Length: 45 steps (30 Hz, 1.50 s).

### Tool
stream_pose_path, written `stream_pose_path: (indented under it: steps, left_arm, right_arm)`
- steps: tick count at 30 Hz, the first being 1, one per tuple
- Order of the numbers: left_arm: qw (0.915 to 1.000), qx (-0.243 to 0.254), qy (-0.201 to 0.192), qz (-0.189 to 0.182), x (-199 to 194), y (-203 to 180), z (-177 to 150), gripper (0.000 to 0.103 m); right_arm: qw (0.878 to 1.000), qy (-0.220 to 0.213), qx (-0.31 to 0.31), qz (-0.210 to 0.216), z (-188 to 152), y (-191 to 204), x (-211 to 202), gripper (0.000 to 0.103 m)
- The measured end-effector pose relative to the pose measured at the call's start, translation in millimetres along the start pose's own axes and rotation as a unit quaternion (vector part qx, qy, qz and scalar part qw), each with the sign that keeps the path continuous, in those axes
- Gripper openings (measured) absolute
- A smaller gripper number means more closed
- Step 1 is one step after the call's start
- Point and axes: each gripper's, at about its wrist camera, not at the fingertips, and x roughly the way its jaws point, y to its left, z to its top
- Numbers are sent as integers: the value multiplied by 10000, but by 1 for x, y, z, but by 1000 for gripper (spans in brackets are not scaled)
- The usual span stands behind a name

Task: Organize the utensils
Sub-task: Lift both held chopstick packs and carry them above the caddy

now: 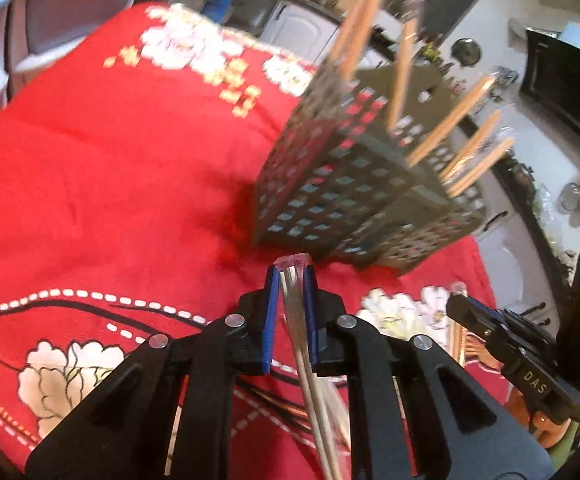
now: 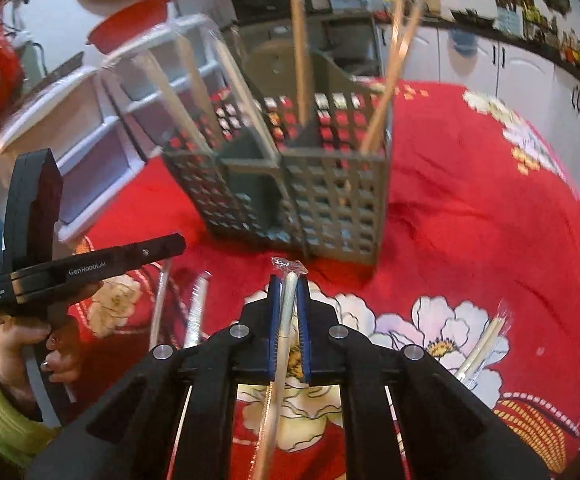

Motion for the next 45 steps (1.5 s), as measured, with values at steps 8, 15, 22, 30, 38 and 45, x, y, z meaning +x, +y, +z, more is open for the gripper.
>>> stream_pose_path:
  steps: [8, 15, 22, 30, 38, 45]
  left_arm:
    - [9968, 463, -613, -242, -51, -34, 8, 1]
    - [9913, 736, -1018, -386, -82, -57, 13, 1]
    - [9862, 933, -1274, -488, -100, -75, 21, 1]
    - [9816, 1028, -1498, -581, -111, -91, 37, 1]
    - [9742, 1199, -1820, -586, -115, -112, 58, 1]
    - [9686, 1266, -2072, -540, -116, -126, 82, 1]
  right_arm:
    - [9976, -625, -253, 146, 18, 21, -46, 6]
    - [9927, -1114, -384, 242, 23, 29, -76, 6]
    - [9865, -1533, -484, 313, 32, 34, -102, 6]
    - [9771, -2057, -438, 337, 50, 34, -124, 6]
    - [9663, -2520, -410, 332, 73, 27, -135, 6]
    - [9584, -2803, -482, 229, 101, 24, -133, 6]
